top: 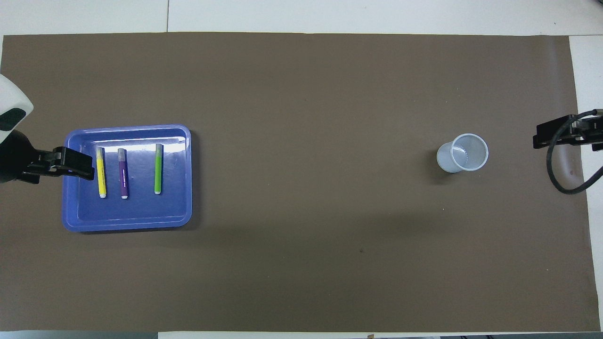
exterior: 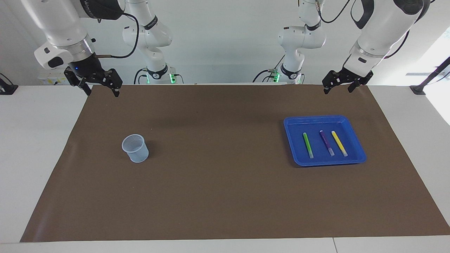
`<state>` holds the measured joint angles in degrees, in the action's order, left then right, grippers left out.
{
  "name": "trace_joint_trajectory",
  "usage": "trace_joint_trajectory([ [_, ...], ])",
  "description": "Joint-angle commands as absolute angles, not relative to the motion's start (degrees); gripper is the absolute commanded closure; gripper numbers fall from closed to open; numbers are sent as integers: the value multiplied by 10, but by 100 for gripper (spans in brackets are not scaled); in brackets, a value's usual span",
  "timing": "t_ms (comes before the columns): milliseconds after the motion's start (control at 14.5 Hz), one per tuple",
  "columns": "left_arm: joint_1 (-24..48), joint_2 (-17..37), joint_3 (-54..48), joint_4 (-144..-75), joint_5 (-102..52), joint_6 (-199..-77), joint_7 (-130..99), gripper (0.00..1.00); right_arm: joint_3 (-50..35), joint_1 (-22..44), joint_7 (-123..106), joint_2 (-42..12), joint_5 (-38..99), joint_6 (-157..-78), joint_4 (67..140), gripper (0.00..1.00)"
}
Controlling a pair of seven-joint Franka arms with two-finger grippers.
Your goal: Right arm passes pens to left for tray arrangement
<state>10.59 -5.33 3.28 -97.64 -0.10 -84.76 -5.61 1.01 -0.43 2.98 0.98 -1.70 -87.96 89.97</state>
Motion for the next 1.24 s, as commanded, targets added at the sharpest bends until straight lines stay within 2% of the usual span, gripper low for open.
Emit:
trace_joint_trajectory([
  [0,114,-44,45,-989,-7,-866,-42,0,7,-11,18,11,-11,-881,902,0],
  [138,109,-38,45,-973,-9,-869,-42,0,8,-12,18,11,-11,-881,902,0],
  [276,104,-19,27,-905,-9,-826,-42,0,7,-12,18,11,-11,-881,902,0],
  [345,98,-18,18,-891,-9,-817,-42,0,7,-11,18,11,-11,-881,902,0],
  [828,98,-27,22,-901,-13,-824,-40,0,7,-11,18,11,-11,-880,903,0],
  [1172,102,-36,21,-934,-13,-844,-40,0,7,-11,18,11,-11,-880,903,0],
])
